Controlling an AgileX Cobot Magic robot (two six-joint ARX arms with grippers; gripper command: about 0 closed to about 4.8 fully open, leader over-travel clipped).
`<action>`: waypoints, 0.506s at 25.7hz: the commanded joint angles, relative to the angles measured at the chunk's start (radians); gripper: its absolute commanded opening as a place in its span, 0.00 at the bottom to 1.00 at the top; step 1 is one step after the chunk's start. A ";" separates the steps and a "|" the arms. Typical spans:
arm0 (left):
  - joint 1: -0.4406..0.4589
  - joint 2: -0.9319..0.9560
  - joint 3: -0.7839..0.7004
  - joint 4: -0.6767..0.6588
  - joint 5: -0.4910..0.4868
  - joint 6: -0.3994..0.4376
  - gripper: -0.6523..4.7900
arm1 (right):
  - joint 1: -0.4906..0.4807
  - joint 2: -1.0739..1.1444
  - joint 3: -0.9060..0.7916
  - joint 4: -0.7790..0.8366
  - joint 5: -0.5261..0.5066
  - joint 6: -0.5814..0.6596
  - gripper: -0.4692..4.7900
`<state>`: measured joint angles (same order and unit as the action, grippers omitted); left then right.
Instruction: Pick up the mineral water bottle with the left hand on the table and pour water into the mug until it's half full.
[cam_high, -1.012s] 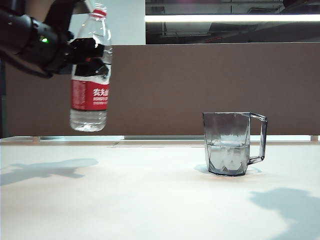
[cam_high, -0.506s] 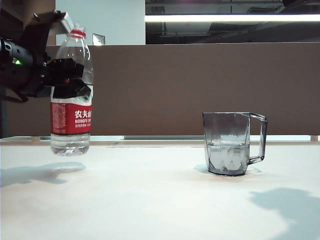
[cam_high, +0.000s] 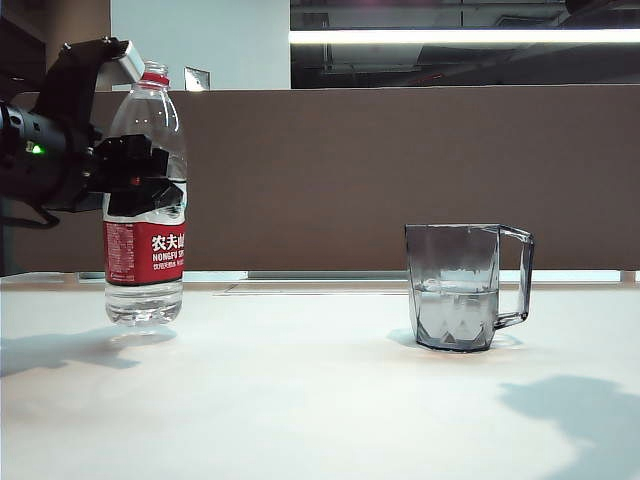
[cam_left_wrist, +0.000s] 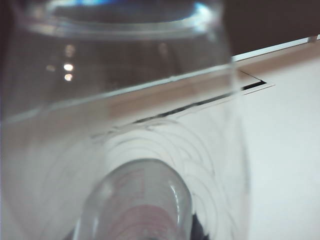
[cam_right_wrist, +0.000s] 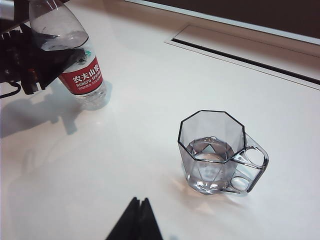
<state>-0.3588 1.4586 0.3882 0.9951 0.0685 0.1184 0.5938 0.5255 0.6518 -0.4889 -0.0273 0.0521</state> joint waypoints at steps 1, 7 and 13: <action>0.001 0.008 0.005 0.039 0.004 0.004 0.44 | 0.002 -0.002 0.005 0.018 -0.002 0.000 0.07; 0.000 0.008 0.005 0.051 0.004 0.004 0.44 | 0.002 -0.002 0.005 0.018 -0.002 0.000 0.07; 0.000 0.009 0.005 0.048 0.004 -0.017 0.44 | 0.002 -0.002 0.005 0.018 -0.002 0.000 0.07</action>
<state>-0.3592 1.4727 0.3878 1.0058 0.0689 0.1143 0.5941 0.5255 0.6518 -0.4885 -0.0273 0.0521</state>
